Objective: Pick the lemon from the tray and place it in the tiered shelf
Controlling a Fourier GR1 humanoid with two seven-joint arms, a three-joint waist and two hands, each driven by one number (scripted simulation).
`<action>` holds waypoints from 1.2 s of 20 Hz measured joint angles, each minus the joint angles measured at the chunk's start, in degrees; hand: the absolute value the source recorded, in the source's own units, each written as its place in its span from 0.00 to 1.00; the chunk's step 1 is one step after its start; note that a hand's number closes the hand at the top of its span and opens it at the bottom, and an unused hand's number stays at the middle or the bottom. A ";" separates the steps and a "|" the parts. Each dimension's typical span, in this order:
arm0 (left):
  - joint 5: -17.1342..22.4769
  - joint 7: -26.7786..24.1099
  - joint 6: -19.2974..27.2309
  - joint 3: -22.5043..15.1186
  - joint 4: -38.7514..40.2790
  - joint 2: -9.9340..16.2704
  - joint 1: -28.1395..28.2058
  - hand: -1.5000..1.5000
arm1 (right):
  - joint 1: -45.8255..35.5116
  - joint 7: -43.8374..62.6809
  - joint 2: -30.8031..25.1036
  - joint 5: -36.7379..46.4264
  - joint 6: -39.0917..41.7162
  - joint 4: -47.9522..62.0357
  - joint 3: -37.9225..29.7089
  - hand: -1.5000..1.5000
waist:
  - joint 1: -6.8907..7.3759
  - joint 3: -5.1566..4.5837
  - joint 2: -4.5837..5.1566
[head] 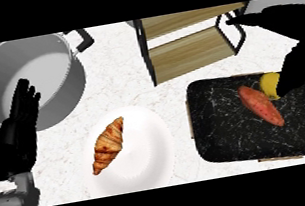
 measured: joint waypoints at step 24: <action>-1.52 -0.01 -2.21 2.20 -1.00 -1.93 0.81 0.50 | 5.87 7.14 7.27 30.60 2.04 4.10 9.66 0.00 | -0.40 0.19 0.25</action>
